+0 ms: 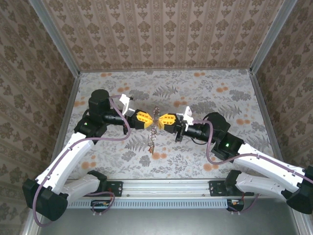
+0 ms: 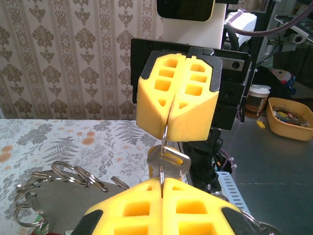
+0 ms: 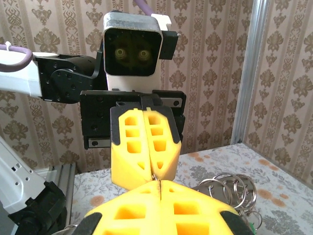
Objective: Put the keys on the keyring
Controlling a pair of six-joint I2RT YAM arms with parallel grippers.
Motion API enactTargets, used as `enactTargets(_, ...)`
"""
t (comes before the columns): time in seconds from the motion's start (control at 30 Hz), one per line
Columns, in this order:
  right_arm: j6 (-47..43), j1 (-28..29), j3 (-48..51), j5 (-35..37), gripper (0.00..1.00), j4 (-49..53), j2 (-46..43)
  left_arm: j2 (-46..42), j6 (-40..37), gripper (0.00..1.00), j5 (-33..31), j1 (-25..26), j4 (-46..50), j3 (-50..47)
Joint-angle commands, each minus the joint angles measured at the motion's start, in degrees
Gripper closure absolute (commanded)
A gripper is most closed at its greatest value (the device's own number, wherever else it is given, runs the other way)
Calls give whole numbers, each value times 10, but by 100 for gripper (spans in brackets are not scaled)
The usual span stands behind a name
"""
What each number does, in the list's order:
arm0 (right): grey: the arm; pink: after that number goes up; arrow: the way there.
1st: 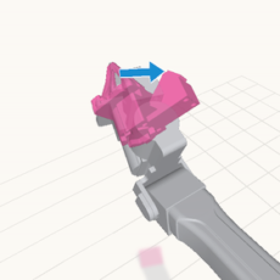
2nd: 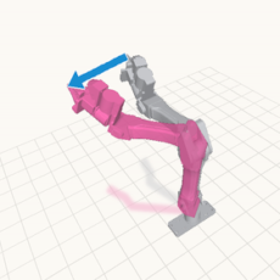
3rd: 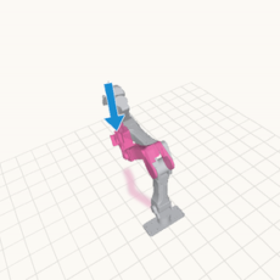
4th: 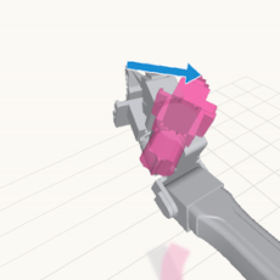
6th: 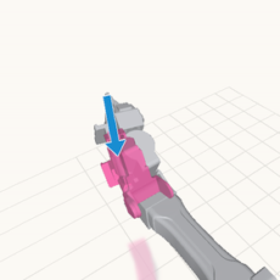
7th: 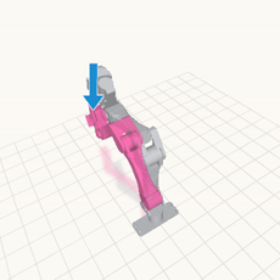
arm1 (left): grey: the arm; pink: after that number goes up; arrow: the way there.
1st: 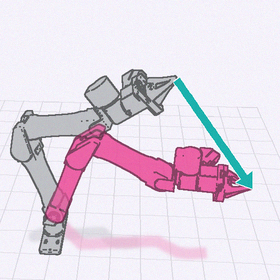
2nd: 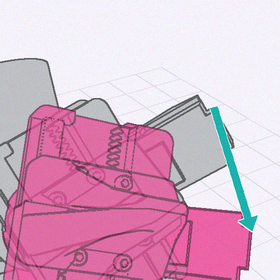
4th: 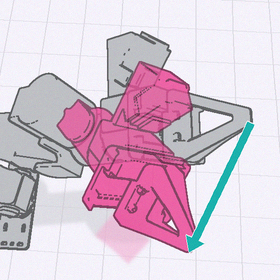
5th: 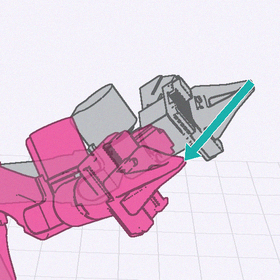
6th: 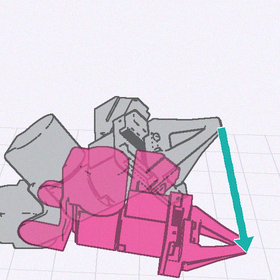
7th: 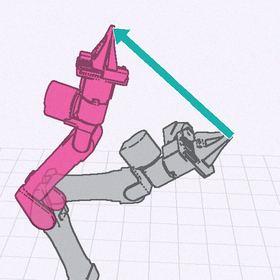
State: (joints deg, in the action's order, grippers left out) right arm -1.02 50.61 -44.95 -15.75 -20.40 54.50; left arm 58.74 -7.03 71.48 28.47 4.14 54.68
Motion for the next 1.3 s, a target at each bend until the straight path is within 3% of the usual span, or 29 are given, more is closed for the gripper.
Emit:
enactTargets(0.0, -22, 7, -19, 18, 100, 3, -4, -9, 17, 100, 32, 1, -31, -5)
enactTargets(0.9, -41, 14, -23, 23, 100, 30, -20, 0, 25, 100, 56, -13, -50, -10)
enactTargets(1.27, -36, 15, -28, 15, 100, 2, 14, 0, 25, 100, 58, -15, -50, -9)
